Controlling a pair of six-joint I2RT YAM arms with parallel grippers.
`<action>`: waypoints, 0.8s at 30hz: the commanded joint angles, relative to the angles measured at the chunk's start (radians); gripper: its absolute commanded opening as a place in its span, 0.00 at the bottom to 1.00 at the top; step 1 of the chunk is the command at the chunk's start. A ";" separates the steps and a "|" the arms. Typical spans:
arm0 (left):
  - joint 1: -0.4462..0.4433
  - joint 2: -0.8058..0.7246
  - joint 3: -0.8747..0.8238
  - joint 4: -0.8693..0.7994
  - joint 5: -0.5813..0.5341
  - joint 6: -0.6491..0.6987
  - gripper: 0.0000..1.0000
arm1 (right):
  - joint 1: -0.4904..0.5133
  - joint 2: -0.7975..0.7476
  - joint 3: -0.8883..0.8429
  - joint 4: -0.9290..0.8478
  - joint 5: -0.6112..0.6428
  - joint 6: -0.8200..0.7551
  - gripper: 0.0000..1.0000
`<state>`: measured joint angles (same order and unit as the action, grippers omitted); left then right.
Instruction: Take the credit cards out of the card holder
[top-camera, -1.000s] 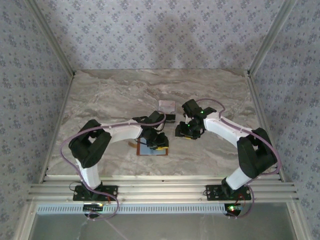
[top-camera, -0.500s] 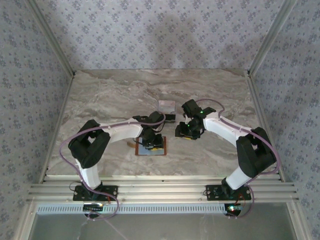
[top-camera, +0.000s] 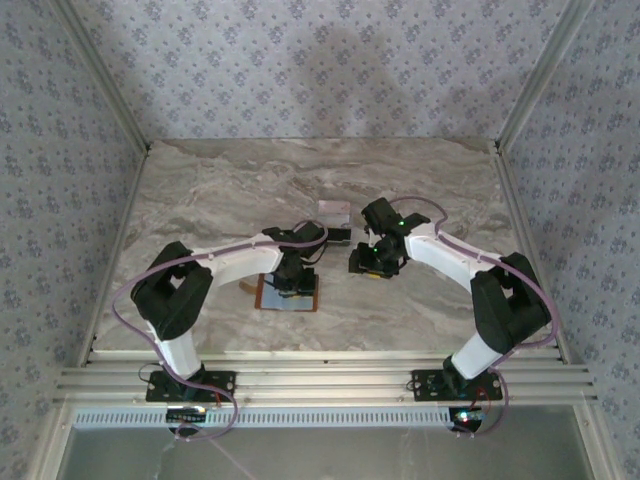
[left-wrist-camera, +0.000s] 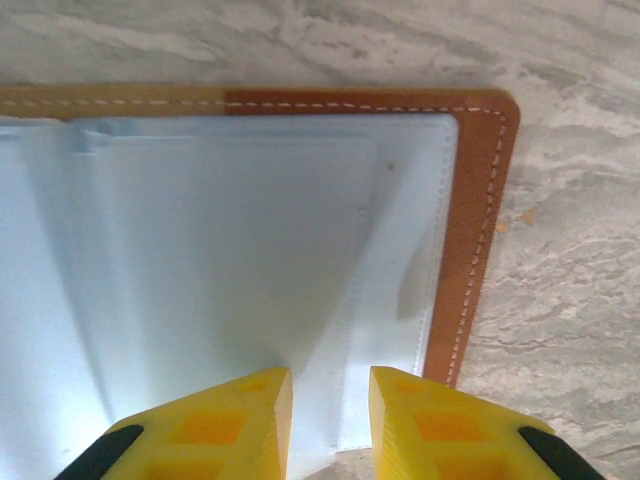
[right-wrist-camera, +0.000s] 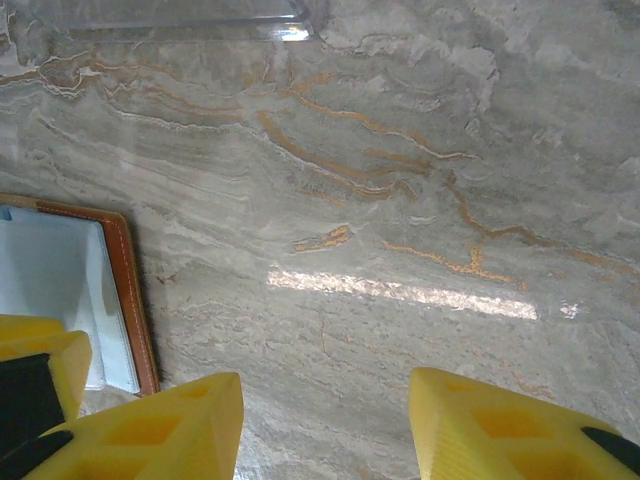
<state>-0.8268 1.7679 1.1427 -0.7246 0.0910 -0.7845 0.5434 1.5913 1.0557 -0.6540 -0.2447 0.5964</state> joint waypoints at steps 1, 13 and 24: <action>-0.005 -0.039 0.032 -0.078 -0.061 0.023 0.27 | 0.006 0.014 0.027 -0.016 -0.007 -0.007 0.49; -0.010 0.007 0.040 -0.103 -0.086 0.029 0.26 | 0.014 0.022 0.040 -0.018 -0.008 -0.010 0.50; -0.053 0.146 0.064 -0.051 0.017 0.043 0.18 | 0.014 0.016 0.027 -0.027 -0.007 -0.012 0.49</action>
<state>-0.8619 1.8557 1.2076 -0.7856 0.0475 -0.7586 0.5526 1.6009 1.0702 -0.6548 -0.2481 0.5934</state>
